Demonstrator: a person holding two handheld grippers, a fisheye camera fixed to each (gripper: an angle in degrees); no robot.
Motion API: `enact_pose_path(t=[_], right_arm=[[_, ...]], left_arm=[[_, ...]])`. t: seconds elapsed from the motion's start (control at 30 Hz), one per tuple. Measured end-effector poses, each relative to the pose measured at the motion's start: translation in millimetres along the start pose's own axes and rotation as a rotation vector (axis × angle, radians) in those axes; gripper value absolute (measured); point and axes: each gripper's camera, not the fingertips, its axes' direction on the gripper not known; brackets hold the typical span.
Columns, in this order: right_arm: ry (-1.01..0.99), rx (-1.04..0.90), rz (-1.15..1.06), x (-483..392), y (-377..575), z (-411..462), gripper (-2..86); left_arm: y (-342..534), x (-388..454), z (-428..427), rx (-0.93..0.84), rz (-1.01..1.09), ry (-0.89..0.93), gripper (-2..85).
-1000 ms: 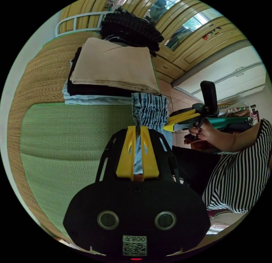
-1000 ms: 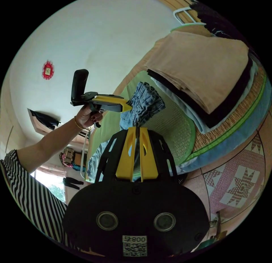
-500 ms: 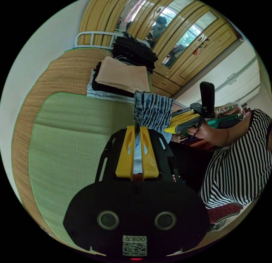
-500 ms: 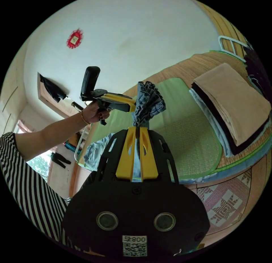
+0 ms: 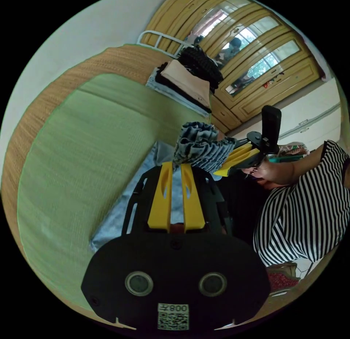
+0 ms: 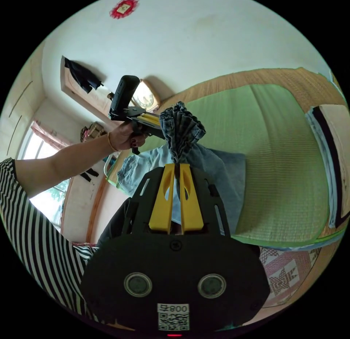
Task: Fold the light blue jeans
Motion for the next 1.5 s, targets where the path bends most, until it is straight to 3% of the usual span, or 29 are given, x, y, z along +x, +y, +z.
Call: enact_pose_path(t=[0.43,0.6,0.67,0.8,0.97,1.07,1.33,1.5], right_arm=[[0.015,-0.286,-0.07,-26.0,-20.8,121.8,3.1],[0.02,-0.359,-0.094,-31.9,-25.4,146.4,4.4],[0.018,-0.37,-0.098,-33.0,-27.9,151.4,5.2],[-0.032,-0.391,-0.102,-33.3,-35.5,157.1,6.6],[-0.06,-0.403,-0.112,-35.8,-42.6,155.7,5.2],[-0.111,-0.395,-0.123,-38.3,-49.5,144.4,2.3],[0.21,-0.311,0.005,10.1,-96.2,132.3,0.2],[0.198,-0.385,0.001,17.4,-98.9,137.6,0.2]], left_arm=[[147.3,-63.6,17.8,-0.127,-0.356,-0.038,1.1],[202.0,-66.7,-2.2,0.04,-0.54,-0.12,0.4],[223.0,-59.9,-9.2,0.195,-0.596,-0.046,0.2],[231.4,-43.7,0.6,0.282,-0.565,0.077,0.1],[240.0,-34.1,43.7,0.057,-0.545,-0.006,0.1],[250.4,-32.8,48.5,0.098,-0.563,0.003,0.0],[251.5,-15.5,65.2,0.055,-0.526,-0.091,0.0],[249.1,-4.0,73.5,0.041,-0.516,-0.127,0.0]])
